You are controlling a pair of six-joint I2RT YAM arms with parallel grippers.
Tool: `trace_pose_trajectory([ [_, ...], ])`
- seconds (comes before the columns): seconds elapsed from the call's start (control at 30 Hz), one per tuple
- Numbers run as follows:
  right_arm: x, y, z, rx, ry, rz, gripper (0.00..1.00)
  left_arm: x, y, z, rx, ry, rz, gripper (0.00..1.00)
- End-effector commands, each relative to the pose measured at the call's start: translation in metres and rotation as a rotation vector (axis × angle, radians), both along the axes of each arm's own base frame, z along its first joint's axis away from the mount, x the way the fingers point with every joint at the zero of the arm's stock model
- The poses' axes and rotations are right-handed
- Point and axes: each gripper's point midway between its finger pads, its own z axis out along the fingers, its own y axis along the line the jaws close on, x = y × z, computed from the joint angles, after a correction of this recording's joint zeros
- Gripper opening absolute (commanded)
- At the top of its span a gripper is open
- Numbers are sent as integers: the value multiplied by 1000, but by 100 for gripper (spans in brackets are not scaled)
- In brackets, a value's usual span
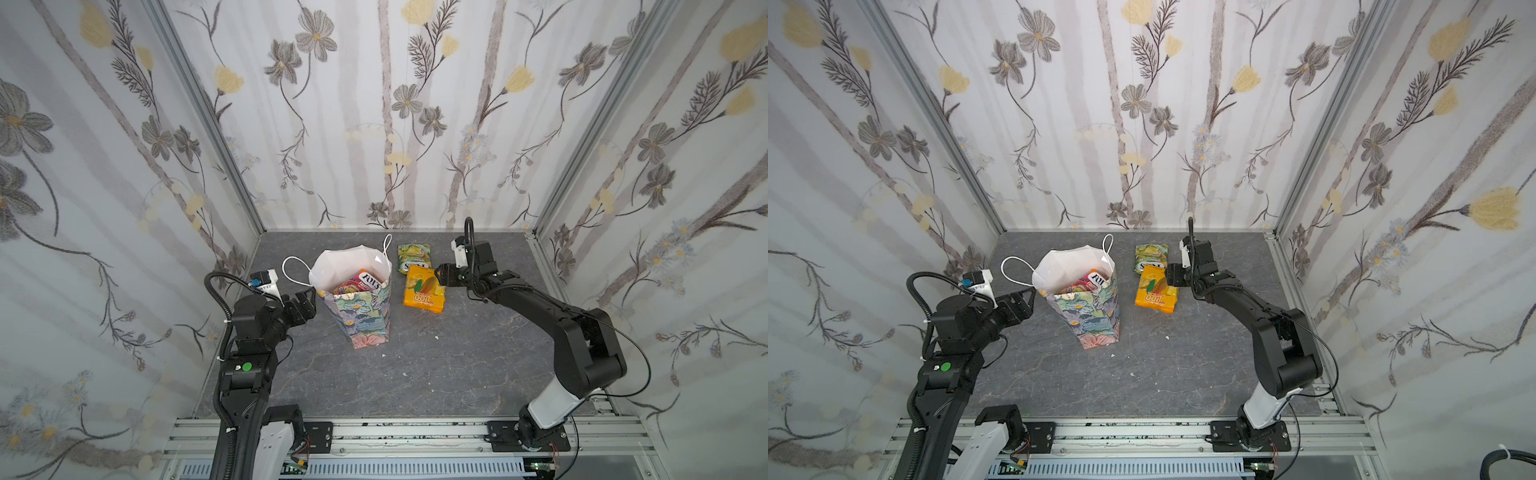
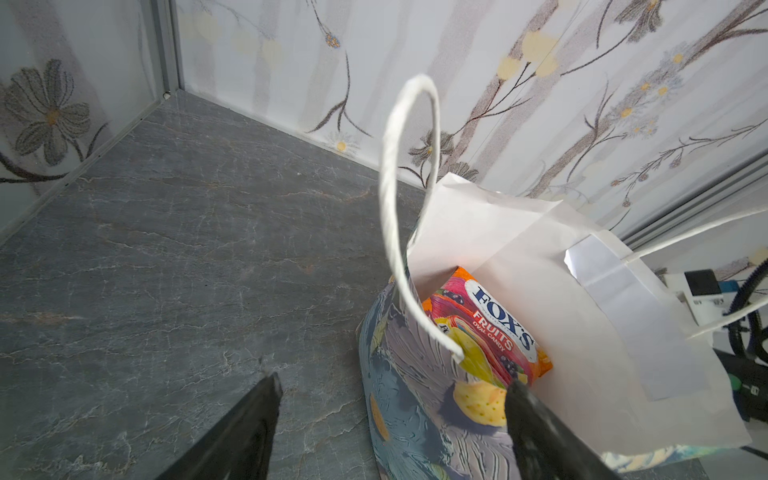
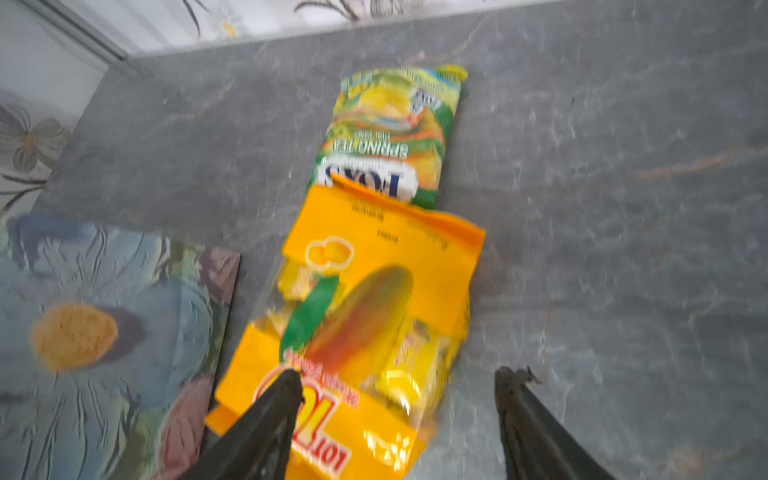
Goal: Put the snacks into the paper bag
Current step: 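Close the right gripper on the LOT 100 packet edge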
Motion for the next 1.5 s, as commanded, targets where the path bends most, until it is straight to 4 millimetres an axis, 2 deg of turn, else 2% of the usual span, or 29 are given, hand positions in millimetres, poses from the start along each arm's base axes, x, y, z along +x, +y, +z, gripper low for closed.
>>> trace_pose_trajectory([
  [0.0,-26,4,-3,36,-3,39,73,4,0,7,-4,-34,-4,85],
  [0.07,-41,9,-7,51,-23,82,73,5,0,6,-4,-29,-5,85],
  [0.13,-48,11,-7,71,-43,105,73,5,0,6,-5,-28,-3,85],
  [0.17,-48,12,-5,76,-58,110,74,5,0,6,-4,-28,-2,85],
  [0.2,-52,10,-16,71,-42,111,74,5,0,6,-4,-28,-3,85],
  [0.37,-56,25,-35,103,11,171,72,5,1,6,-3,-29,0,85],
  [0.57,-58,36,-42,112,22,198,71,5,1,5,-3,-27,0,85],
  [0.87,-50,40,-53,100,26,180,68,5,1,3,-1,-22,0,85],
  [0.93,-39,44,-41,113,-1,174,67,5,1,4,-1,-25,0,86],
  [1.0,-36,44,-51,106,24,161,67,5,1,3,-1,-22,-1,85],
  [1.17,-30,43,-52,117,37,111,61,5,1,4,-1,-26,0,86],
  [1.2,-29,41,-54,115,40,101,59,5,1,4,-1,-25,0,86],
  [1.3,-26,38,-56,115,47,62,39,5,1,4,0,-26,-1,86],
  [1.47,-26,42,-54,140,48,72,5,5,1,4,0,-25,-2,86],
])
